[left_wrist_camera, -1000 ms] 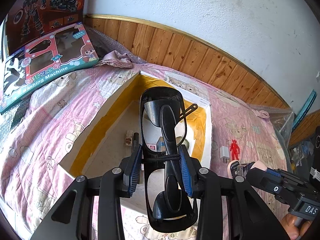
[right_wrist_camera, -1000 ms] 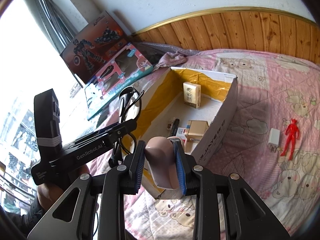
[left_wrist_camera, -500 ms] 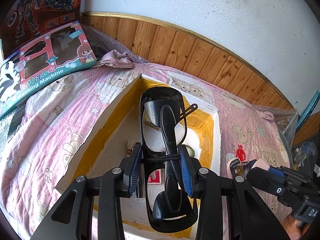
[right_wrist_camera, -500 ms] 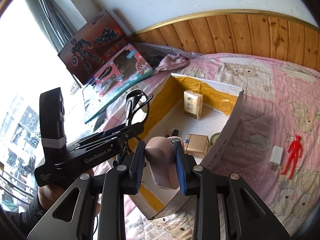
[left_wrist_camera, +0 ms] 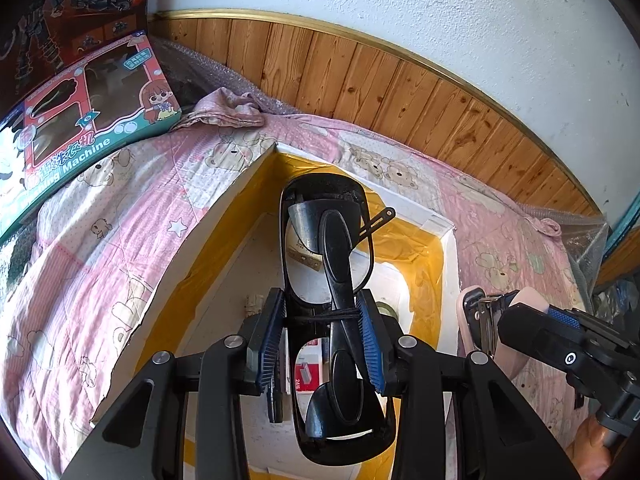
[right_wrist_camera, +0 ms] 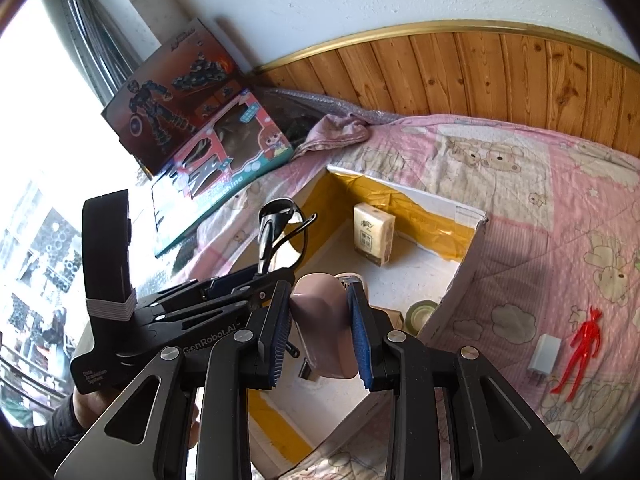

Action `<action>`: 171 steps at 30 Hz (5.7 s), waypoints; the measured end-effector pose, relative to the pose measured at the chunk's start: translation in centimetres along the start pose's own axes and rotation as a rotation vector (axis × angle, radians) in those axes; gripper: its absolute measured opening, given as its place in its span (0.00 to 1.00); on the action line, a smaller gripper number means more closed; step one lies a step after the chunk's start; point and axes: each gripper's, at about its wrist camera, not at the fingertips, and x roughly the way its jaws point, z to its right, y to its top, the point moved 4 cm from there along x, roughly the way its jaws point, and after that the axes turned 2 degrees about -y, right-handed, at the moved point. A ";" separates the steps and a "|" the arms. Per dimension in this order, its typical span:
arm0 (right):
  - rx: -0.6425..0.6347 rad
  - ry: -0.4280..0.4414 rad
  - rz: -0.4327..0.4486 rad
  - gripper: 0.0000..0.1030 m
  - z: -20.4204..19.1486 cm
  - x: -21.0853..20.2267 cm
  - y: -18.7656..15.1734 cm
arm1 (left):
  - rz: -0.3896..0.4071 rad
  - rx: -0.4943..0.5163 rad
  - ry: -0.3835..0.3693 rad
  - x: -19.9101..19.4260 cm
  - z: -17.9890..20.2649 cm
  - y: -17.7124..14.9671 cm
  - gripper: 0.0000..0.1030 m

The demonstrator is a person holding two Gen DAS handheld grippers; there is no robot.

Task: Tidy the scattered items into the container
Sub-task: 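Lift and carry the glasses with the left tool while the right tool carries the stapler over the box, then open the left gripper to drop the glasses while the right gripper drops the stapler into the box, then withdraw both tools from the box toward the white charger and red figure, then grasp the white charger with the left gripper while the right gripper grasps the red toy figure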

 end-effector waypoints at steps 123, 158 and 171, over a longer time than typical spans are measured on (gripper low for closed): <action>0.473 0.031 0.178 0.36 14.0 -18.0 -17.0 | -0.105 0.342 -0.077 -5.4 19.9 -10.6 0.41; 0.526 -0.109 0.114 0.36 21.5 -13.2 -15.6 | -0.266 0.327 -0.072 6.5 24.1 -11.7 0.41; 0.485 -0.192 0.028 0.36 25.4 -6.3 -12.4 | -0.307 0.236 -0.059 14.3 23.2 -9.5 0.46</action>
